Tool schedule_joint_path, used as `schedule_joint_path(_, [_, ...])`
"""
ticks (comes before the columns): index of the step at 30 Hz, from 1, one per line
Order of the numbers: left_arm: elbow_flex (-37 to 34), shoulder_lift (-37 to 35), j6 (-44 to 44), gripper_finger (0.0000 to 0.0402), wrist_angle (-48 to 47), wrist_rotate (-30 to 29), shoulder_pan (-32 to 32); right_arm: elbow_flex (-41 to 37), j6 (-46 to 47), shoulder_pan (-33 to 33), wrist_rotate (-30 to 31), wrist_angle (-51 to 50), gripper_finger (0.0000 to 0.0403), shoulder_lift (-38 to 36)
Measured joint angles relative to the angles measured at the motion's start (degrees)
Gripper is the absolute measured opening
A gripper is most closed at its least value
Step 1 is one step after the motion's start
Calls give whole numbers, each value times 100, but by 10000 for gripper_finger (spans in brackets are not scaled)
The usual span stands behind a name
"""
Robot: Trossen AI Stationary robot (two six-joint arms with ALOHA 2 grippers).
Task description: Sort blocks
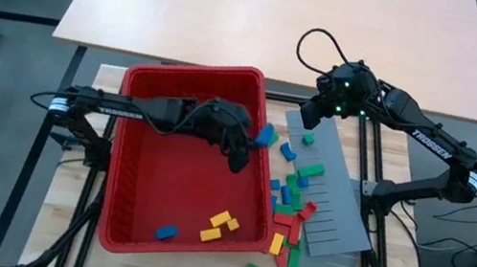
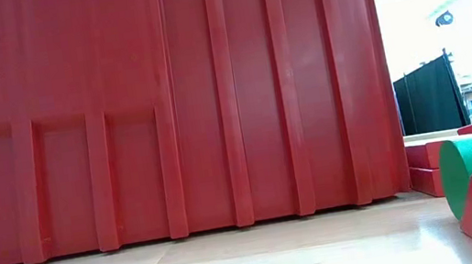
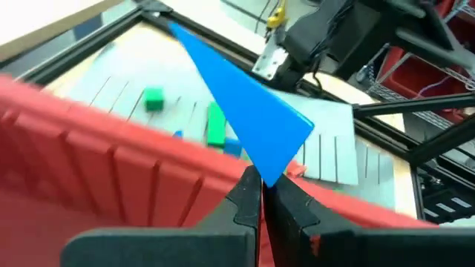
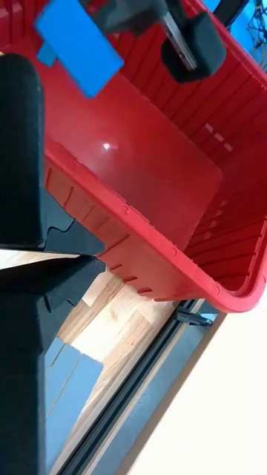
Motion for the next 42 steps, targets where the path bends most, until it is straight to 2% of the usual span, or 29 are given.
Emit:
schedule_joint_path(5, [663,482,318,0,-27,229,0,0,4,0,0,2,0,0])
schedule_joint_path(12, [1687,1371,581,0,-29,846,-15,0,50,0,0,-2,0,0])
schedule_joint_path(18, [2108,1784,569,0,-67,1238,-22,0,50,0,-1,-39,0,0])
schedule_joint_path(25, [2099,1644,897,3,-477,1301,-20,0,26,0,-2,-54,0,0])
schedule_joint_path(30, [2099,1384,1338,12,-1252,1284,-15,0,6,0,-4,-63,0,0])
schedule_joint_path(34, [2089,1118,1746,9,-2112,905,-15,0,-3,0,-5,-72,0,0])
schedule_joint_path(37, [2035,908,2077,2,-2661,844,-2,0,-16,2,-8,-72,0,0])
schedule_joint_path(42, [1757,623,2429,0,-3008,844,-2,0,-63,0,-4,-72,0,0])
